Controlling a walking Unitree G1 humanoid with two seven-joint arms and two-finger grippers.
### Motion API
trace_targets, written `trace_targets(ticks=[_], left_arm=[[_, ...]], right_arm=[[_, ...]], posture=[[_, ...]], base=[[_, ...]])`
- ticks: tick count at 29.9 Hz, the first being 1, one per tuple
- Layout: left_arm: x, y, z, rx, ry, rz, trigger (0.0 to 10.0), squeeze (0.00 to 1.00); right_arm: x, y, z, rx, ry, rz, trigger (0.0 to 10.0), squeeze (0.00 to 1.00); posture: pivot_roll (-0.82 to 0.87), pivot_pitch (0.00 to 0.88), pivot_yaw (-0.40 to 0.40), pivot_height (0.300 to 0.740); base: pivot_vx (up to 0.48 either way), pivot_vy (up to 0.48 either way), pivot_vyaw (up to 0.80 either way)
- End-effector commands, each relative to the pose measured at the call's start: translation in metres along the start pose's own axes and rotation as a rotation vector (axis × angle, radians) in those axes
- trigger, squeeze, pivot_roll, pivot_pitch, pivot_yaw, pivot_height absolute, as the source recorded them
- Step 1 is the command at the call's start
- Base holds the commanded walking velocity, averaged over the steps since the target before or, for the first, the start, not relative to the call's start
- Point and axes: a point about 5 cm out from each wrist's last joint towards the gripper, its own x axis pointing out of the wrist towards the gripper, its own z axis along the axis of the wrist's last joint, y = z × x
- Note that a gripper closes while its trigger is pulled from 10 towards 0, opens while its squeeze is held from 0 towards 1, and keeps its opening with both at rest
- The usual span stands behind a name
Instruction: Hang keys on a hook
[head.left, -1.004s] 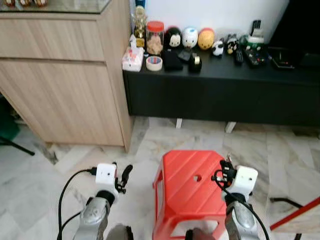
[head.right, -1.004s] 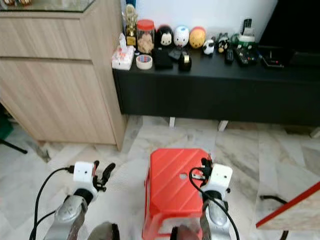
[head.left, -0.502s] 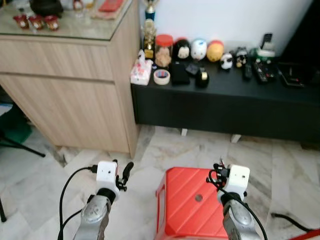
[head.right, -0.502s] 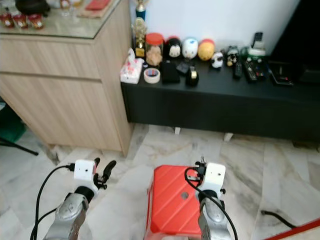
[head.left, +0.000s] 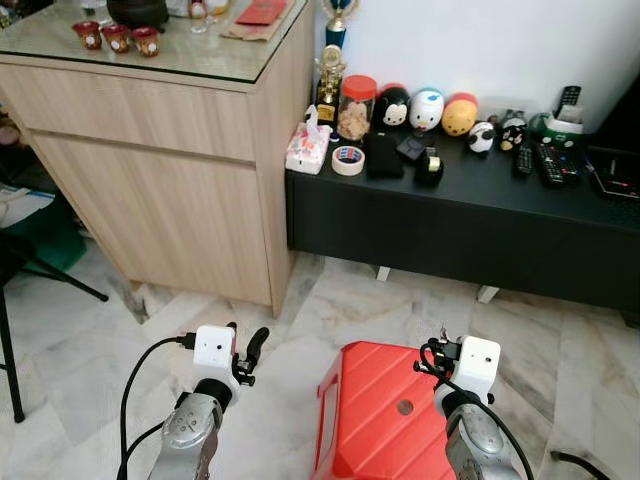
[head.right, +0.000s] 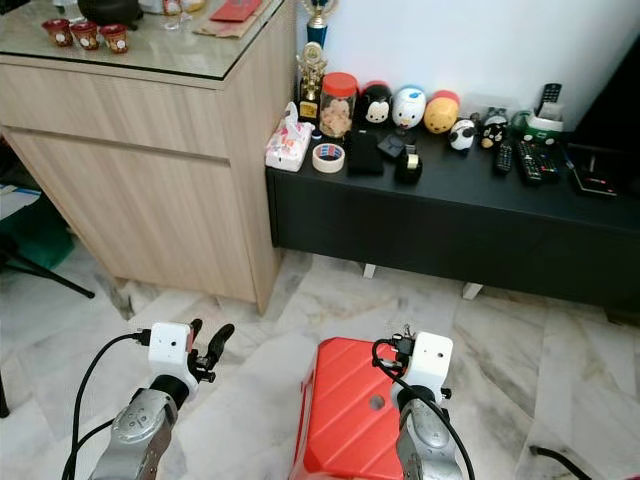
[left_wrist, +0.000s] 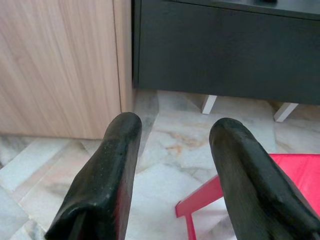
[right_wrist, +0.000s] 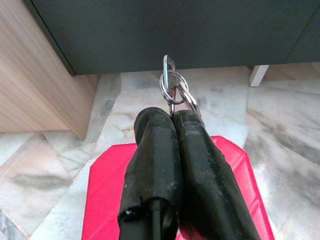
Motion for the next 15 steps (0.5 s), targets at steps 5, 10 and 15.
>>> trace_targets(ticks=[5,10,15], left_arm=[[-0.0029,-0.0015,-0.0024,-0.008,-0.001,-0.006,10.0,0.00],[-0.0030,-0.0014,-0.0023,-0.010,-0.002,-0.006,10.0,0.00],[-0.0032,-0.0016,-0.0022,-0.010,-0.004,-0.006,10.0,0.00]], right_arm=[[-0.0005,-0.0029,0.0036,0.010,-0.016,-0.033,10.0,0.00],[0.0002,-0.0037,0.0045,0.010,-0.018,-0.045,10.0,0.00],[0.0006,-0.0050,0.0046,0.010,-0.017,-0.055,10.0,0.00]], posture=[[0.02,0.060,-0.075,0.740],[0.02,0.060,-0.075,0.740],[0.02,0.059,-0.077,0.740]], base=[[0.000,0.000,0.00],[0.000,0.000,0.00],[0.000,0.000,0.00]])
